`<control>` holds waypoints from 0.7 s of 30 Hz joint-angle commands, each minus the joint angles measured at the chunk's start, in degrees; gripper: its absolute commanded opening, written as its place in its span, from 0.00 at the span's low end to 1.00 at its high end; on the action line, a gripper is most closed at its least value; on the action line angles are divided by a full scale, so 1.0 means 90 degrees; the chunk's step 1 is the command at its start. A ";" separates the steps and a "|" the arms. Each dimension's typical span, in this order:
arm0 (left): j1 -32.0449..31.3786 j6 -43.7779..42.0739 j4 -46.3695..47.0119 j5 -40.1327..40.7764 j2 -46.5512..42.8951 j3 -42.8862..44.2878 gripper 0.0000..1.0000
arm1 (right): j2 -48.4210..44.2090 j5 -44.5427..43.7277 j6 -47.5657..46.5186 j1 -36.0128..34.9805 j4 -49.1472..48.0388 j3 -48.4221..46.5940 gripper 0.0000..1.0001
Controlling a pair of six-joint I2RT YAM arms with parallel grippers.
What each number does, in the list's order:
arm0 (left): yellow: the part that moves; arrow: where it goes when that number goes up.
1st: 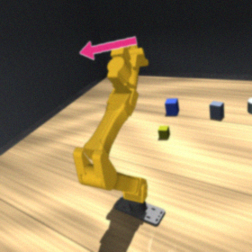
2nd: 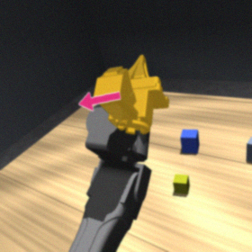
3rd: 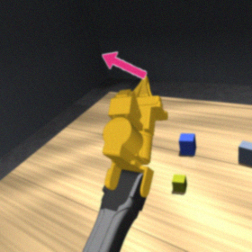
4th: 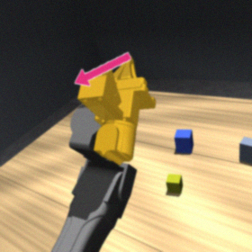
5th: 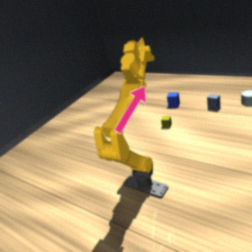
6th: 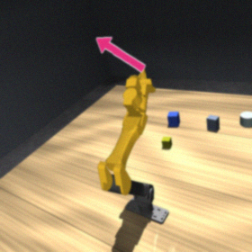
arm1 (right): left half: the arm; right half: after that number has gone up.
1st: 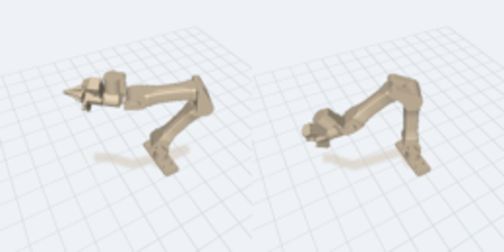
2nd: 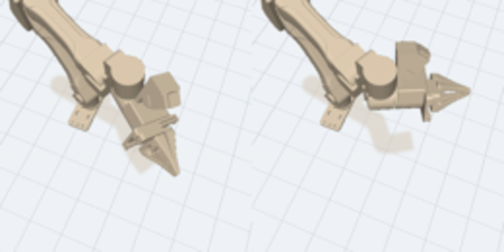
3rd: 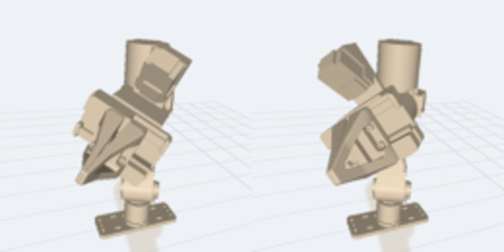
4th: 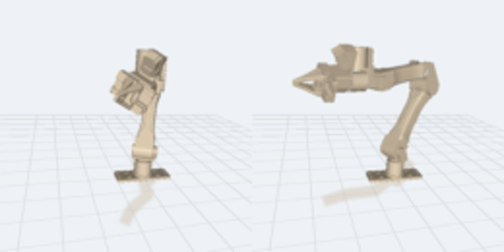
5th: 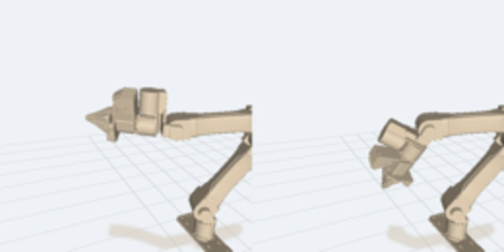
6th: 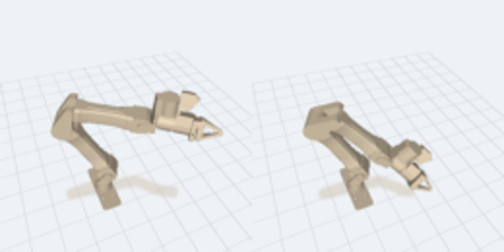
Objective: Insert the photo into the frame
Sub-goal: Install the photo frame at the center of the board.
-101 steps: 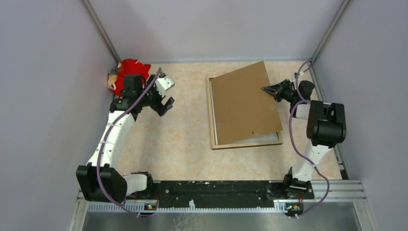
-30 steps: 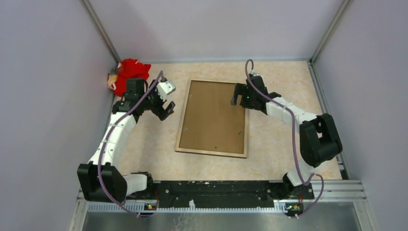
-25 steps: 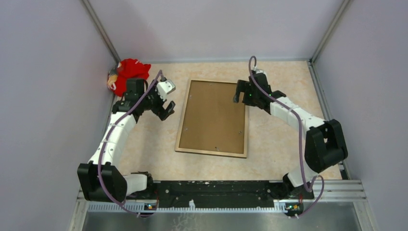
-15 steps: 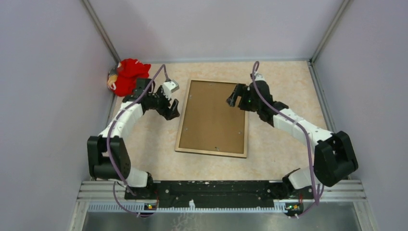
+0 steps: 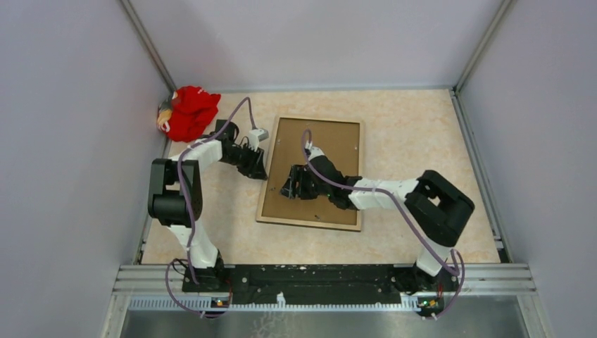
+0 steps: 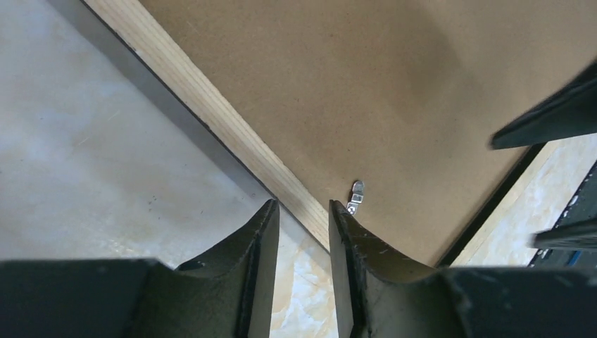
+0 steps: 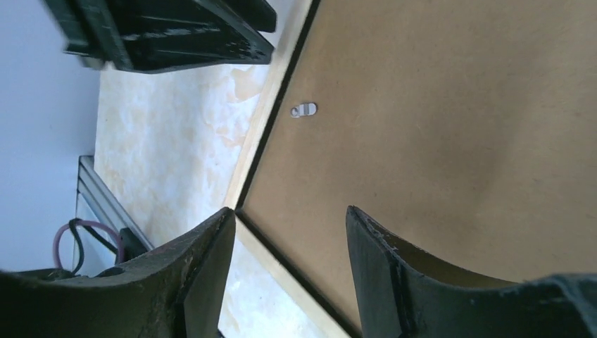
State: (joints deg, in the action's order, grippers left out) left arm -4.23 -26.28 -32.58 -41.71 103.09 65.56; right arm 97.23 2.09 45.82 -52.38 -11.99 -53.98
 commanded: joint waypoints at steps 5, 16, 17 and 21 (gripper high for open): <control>-0.0009 0.0078 0.0157 -0.0376 0.0309 0.0133 0.29 | 0.1096 0.0364 0.0478 -0.0279 -0.1415 -0.0425 0.57; 0.0045 0.0057 0.0097 -0.0463 0.0653 0.0235 0.13 | 0.1630 0.0391 0.0579 -0.0303 -0.1596 -0.0728 0.53; 0.0049 0.0059 0.0097 -0.0465 0.0665 0.0230 0.13 | 0.1663 0.0377 0.0573 -0.0303 -0.1552 -0.0754 0.53; 0.0079 0.0021 0.0094 -0.0432 0.0670 0.0216 0.13 | 0.1724 0.0309 0.0553 -0.0303 -0.1461 -0.0815 0.53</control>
State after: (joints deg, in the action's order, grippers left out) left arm -3.51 -25.39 -31.90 -45.60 107.53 66.89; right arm 111.85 5.45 50.78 -54.43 -24.08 -58.83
